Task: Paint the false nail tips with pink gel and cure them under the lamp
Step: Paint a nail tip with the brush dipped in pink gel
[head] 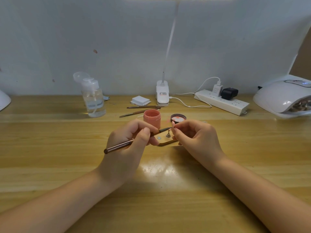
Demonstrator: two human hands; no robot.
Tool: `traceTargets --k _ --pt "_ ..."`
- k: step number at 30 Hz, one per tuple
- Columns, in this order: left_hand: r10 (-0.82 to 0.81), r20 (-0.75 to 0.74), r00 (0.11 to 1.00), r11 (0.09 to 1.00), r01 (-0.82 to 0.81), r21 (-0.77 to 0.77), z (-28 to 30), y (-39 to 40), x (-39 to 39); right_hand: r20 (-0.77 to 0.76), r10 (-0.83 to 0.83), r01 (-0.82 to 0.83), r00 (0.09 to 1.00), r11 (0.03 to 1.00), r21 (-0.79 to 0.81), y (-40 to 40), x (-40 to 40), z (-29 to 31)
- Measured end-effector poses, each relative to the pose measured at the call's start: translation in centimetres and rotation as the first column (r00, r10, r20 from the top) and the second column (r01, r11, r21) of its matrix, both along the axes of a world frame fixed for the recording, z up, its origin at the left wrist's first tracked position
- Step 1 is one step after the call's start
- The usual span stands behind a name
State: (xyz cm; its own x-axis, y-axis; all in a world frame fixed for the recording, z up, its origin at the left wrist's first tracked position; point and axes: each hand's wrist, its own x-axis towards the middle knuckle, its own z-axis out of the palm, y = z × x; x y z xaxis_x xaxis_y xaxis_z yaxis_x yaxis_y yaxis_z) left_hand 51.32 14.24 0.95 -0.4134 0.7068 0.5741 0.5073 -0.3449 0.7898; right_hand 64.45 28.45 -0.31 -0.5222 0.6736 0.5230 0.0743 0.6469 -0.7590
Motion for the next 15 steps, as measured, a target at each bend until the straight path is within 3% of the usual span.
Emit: traceTargets --k 15 --pt "-0.002 0.050 0.999 1.000 0.003 -0.029 -0.06 0.32 0.35 0.025 0.010 -0.011 1.000 0.999 0.039 -0.12 0.05 0.06"
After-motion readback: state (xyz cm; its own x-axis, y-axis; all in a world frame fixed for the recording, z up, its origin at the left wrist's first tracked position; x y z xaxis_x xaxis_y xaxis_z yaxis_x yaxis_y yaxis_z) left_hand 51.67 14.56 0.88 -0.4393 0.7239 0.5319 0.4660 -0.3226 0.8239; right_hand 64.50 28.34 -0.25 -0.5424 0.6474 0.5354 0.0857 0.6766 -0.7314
